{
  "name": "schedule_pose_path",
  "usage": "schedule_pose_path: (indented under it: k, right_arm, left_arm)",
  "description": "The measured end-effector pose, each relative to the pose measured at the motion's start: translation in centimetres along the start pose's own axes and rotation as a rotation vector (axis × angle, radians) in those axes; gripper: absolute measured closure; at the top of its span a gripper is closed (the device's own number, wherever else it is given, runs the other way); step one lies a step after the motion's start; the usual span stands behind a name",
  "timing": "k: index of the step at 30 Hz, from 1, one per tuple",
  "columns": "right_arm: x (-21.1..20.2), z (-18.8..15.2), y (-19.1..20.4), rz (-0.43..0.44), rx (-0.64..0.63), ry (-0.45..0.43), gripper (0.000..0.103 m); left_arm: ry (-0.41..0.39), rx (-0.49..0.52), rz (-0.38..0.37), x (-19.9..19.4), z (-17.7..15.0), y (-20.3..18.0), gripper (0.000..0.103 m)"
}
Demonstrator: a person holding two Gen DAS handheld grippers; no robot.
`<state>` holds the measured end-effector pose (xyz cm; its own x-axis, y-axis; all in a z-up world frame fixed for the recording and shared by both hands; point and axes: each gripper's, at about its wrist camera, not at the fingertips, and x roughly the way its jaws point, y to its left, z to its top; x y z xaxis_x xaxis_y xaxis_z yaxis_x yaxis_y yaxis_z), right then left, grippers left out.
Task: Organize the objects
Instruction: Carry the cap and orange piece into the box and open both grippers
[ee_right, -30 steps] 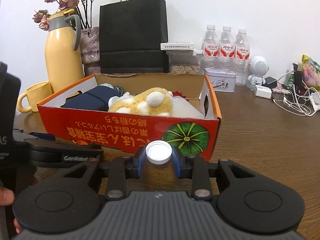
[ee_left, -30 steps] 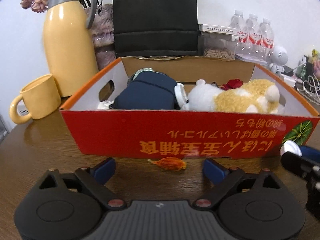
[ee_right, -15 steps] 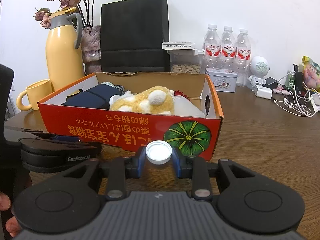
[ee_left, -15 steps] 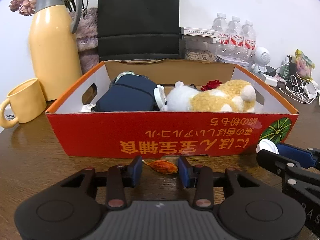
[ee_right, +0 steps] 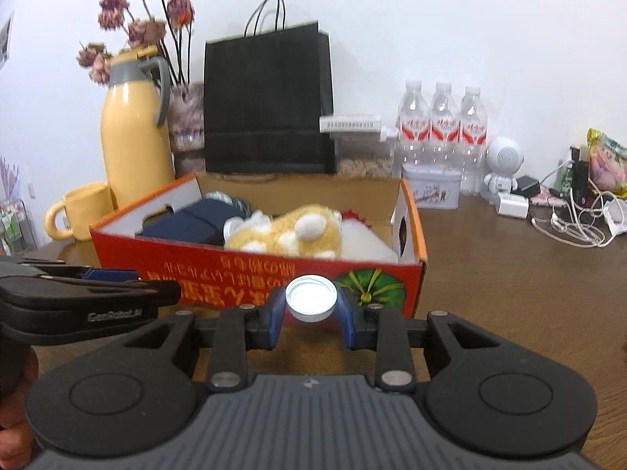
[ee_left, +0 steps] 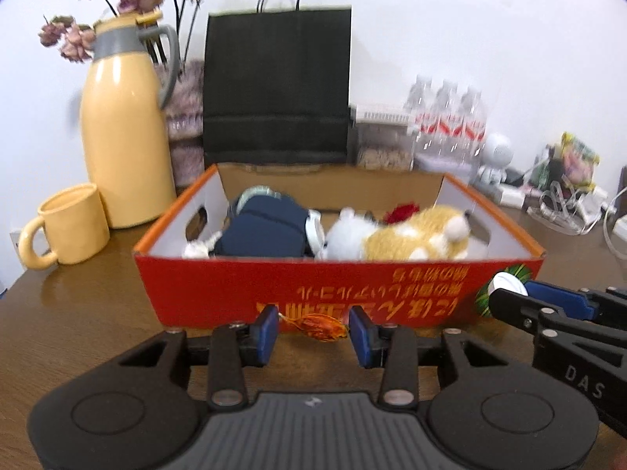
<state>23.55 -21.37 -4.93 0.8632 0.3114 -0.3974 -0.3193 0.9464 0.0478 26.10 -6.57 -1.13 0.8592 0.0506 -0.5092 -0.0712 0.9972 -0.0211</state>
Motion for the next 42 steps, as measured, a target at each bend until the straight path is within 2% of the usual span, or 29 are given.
schedule_pose_path:
  k: [6,17,26,37,38,39,40,41,42]
  right_arm:
    - [-1.6,2.0,-0.3,0.027,0.01,-0.094,0.074]
    - [0.4,6.5,-0.3,0.046,0.002,-0.146,0.074]
    - [5.0,8.2,-0.7,0.04,0.045,-0.143,0.074]
    - [9.0,8.1,-1.5,0.012,0.028,-0.063,0.072]
    - [9.2,8.0,-1.6,0.006,0.026,-0.054,0.059]
    - [9.3,7.9,-1.7,-0.004,0.025,-0.049,0.037]
    - [9.3,7.8,-1.7,-0.012,0.023,-0.047,0.027]
    - [9.2,7.7,-1.8,-0.016,0.014,-0.045,0.01]
    - [9.1,7.5,-1.9,-0.02,0.004,-0.045,0.0]
  left_arm:
    - [-0.067,-0.014,-0.039,-1.9,2.4,0.3,0.065]
    - [-0.171,-0.06,0.001,-0.8,7.4,1.0,0.065]
    - [-0.167,-0.126,0.019,3.0,9.8,2.0,0.065]
    - [-0.107,-0.103,0.041,7.6,10.1,2.8,0.064]
    - [-0.106,-0.098,0.044,7.7,10.0,2.8,0.064]
    - [-0.107,-0.095,0.048,7.8,10.0,2.8,0.056]
    - [-0.108,-0.09,0.053,7.9,9.9,2.8,0.047]
    - [-0.109,-0.085,0.057,7.9,9.9,2.9,0.022]
    - [-0.118,-0.082,0.061,7.9,9.9,2.9,0.0]
